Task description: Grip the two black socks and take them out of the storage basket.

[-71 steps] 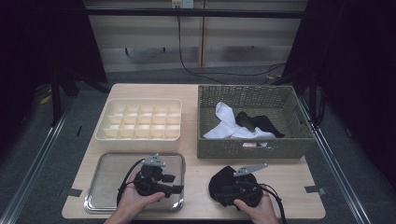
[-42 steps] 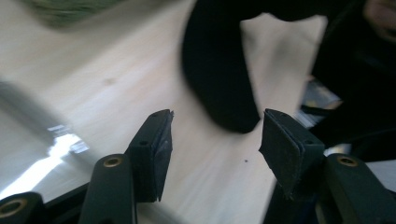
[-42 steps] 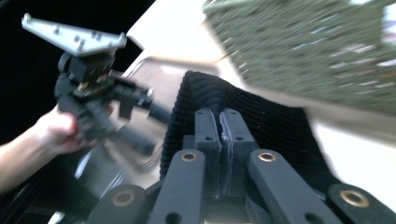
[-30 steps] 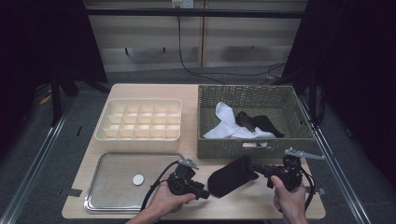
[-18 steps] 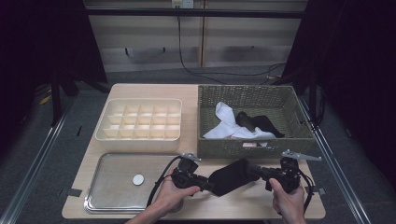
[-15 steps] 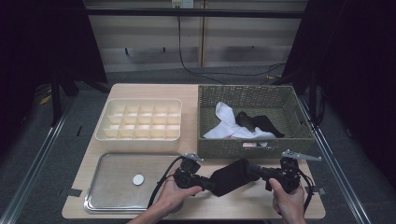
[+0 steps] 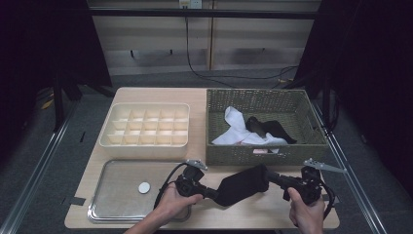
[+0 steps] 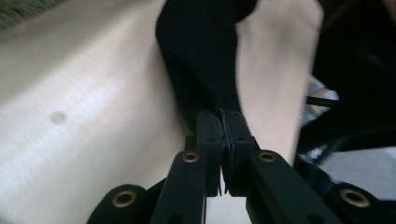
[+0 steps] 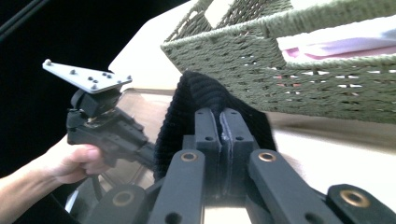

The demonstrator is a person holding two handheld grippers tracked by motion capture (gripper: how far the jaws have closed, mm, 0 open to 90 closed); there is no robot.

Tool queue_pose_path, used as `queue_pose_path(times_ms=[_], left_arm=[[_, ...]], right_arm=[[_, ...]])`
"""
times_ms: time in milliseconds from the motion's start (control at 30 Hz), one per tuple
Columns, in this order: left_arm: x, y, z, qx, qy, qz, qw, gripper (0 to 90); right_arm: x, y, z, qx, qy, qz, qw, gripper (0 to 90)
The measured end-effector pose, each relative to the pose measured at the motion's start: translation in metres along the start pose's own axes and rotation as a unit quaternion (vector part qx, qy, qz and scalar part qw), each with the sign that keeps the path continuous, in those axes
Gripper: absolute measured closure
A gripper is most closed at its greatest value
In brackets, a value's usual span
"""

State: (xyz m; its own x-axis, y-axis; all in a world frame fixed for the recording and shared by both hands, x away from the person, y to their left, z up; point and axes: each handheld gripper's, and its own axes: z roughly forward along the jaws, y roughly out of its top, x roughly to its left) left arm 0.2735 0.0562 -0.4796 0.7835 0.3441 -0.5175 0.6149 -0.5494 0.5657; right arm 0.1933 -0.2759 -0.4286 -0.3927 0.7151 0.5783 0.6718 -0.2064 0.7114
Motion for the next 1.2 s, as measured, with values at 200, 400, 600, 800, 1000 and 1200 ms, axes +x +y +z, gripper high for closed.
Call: queue_pose_path(times_ms=[200,400,600,800,1000,1200], left_arm=[[-0.012,-0.011,-0.025,0.033,-0.015,0.017,0.9992,87.5],[-0.002,-0.021,-0.041,0.038,-0.015,0.013,0.9991,87.4],[0.018,-0.018,-0.039,0.039,0.021,-0.007,0.999,87.1],[0.029,-0.012,-0.036,0.039,0.026,-0.01,0.9989,85.4],[0.036,-0.01,-0.032,0.043,0.038,-0.016,0.9982,84.5],[0.038,-0.003,-0.031,0.042,0.045,-0.013,0.998,83.3]], right_arm=[[0.004,-0.005,-0.01,0.004,-0.017,0.006,0.9998,87.1],[0.0,-0.013,-0.008,0.009,-0.024,0.01,0.9996,87.1],[-0.031,-0.014,0.003,0.032,-0.04,0.033,0.9982,87.0],[-0.041,-0.019,0.003,0.046,-0.061,0.031,0.9966,85.9],[-0.049,-0.018,-0.004,0.04,-0.082,0.032,0.9953,78.1],[-0.057,-0.015,-0.011,0.037,-0.106,0.036,0.9931,71.1]])
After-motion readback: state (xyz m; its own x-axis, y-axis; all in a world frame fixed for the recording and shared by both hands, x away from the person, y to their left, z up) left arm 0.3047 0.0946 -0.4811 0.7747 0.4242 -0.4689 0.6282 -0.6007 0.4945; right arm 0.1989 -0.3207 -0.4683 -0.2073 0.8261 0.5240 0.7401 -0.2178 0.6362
